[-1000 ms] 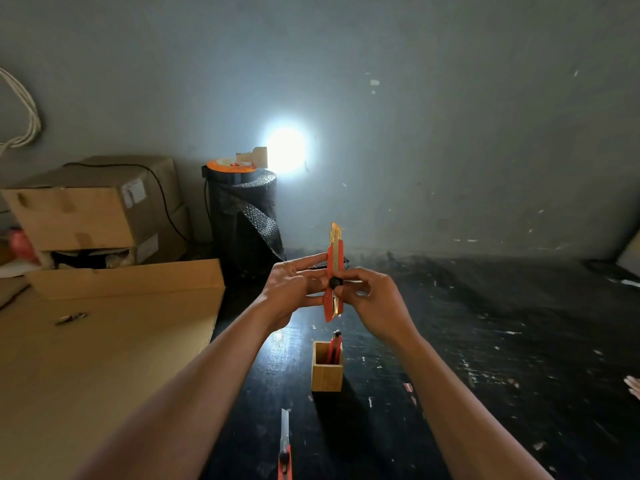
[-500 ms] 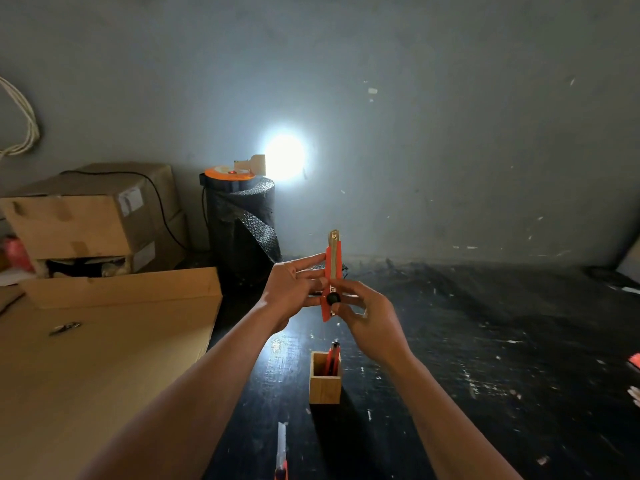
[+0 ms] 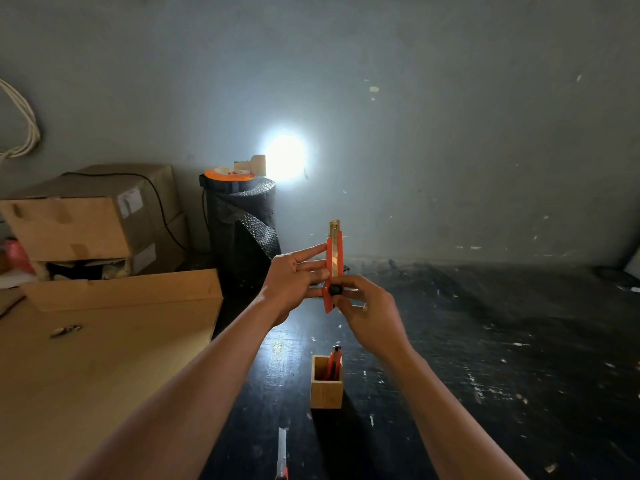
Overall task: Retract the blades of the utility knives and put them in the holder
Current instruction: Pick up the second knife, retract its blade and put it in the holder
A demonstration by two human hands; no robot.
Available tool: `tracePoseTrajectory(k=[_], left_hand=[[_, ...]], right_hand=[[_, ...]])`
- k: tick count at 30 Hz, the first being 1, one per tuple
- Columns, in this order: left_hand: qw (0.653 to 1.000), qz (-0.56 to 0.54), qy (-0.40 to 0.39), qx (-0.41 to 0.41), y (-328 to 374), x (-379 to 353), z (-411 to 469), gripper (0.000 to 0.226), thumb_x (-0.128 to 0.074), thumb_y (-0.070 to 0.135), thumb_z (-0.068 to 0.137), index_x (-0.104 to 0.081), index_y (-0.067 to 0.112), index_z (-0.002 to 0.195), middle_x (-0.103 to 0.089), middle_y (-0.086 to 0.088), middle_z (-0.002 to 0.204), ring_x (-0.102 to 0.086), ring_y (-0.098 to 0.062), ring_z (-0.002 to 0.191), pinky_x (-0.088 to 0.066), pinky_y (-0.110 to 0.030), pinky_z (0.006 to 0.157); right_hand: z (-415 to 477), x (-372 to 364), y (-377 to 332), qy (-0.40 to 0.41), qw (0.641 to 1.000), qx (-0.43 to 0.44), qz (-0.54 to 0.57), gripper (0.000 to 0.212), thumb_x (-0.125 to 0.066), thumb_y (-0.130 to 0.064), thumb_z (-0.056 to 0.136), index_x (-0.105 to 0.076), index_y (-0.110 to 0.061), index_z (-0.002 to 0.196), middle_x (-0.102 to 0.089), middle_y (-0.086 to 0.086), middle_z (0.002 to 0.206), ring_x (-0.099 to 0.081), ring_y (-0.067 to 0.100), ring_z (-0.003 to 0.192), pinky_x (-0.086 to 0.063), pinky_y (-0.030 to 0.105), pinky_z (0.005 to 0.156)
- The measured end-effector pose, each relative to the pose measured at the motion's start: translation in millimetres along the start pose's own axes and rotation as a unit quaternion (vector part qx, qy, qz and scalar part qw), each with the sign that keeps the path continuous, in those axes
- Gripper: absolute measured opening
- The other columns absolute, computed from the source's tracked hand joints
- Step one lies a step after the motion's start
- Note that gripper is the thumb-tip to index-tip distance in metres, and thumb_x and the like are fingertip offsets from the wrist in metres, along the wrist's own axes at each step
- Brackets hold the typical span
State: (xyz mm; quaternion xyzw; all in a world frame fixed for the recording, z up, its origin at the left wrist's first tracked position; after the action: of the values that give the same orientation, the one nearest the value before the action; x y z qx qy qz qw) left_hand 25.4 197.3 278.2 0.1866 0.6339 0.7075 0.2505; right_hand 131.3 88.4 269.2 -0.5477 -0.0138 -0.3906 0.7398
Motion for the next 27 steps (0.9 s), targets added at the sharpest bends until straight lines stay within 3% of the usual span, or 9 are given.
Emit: tracePoseTrajectory(k=[3, 8, 14, 20, 27], left_hand=[[1.000, 0.000, -0.002, 0.004, -2.2, -1.2, 3.4, 0.053, -0.065, -0.015, 0.090, -0.068, 0.015, 0.133, -0.080, -0.011, 0.110, -0.080, -0.029, 0.093, -0.064, -0.048, 0.084], [1.000, -0.001, -0.008, 0.003, -2.2, -1.6, 7.2, 0.052, -0.066, -0.013, 0.090, -0.067, 0.015, 0.134, -0.080, -0.011, 0.109, -0.080, -0.028, 0.093, -0.064, -0.048, 0.084], [1.000, 0.013, -0.009, -0.001, 0.6, -3.7, 8.9, 0.053, -0.065, -0.014, 0.090, -0.067, 0.017, 0.134, -0.080, -0.011, 0.110, -0.080, -0.028, 0.094, -0.065, -0.046, 0.083], [1.000, 0.016, -0.002, 0.002, -3.2, -1.4, 9.3, 0.052, -0.067, -0.012, 0.090, -0.067, 0.016, 0.135, -0.080, -0.010, 0.110, -0.080, -0.027, 0.095, -0.063, -0.048, 0.087], [0.999, 0.037, 0.000, -0.002, -11.1, -4.6, 3.0, 0.052, -0.064, -0.014, 0.092, -0.065, 0.015, 0.136, -0.082, 0.004, 0.096, -0.081, -0.017, 0.085, -0.064, -0.027, 0.065]], right_hand=[[1.3, 2.6, 1.0, 0.021, 1.000, 0.000, 0.009, 0.020, -0.074, -0.030, 0.088, -0.059, -0.039, 0.097, -0.061, -0.036, 0.090, -0.060, -0.017, 0.082, -0.041, 0.008, 0.075], [1.1, -0.9, 1.3, 0.002, 1.000, 0.012, -0.001, 0.034, -0.068, -0.021, 0.095, -0.057, -0.052, 0.104, -0.054, -0.043, 0.095, -0.057, -0.025, 0.084, -0.038, 0.003, 0.074], [8.9, 3.4, 6.7, 0.022, 1.000, 0.000, 0.012, 0.020, -0.076, -0.030, 0.087, -0.062, -0.035, 0.101, -0.062, -0.033, 0.091, -0.062, -0.012, 0.084, -0.041, 0.009, 0.076], [5.5, 0.8, 7.7, 0.001, 1.000, 0.005, 0.001, 0.034, -0.068, -0.020, 0.094, -0.059, -0.053, 0.099, -0.057, -0.040, 0.096, -0.059, -0.021, 0.085, -0.039, 0.005, 0.075], [2.3, -3.0, 20.5, 0.017, 0.999, -0.019, 0.023, 0.025, -0.076, -0.027, 0.087, -0.057, -0.043, 0.092, -0.062, -0.035, 0.089, -0.061, -0.017, 0.080, -0.042, 0.005, 0.072]])
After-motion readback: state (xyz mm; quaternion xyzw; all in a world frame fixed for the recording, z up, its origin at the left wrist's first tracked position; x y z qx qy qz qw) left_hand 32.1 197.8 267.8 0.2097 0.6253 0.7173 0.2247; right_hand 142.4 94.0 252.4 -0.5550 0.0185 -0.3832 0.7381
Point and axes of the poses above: each hand's wrist, its own z-axis towards the middle knuckle, its own x-axis out of the back of the hand, y = z × x, the point moved 9 cm from there along z, towards the middle knuckle
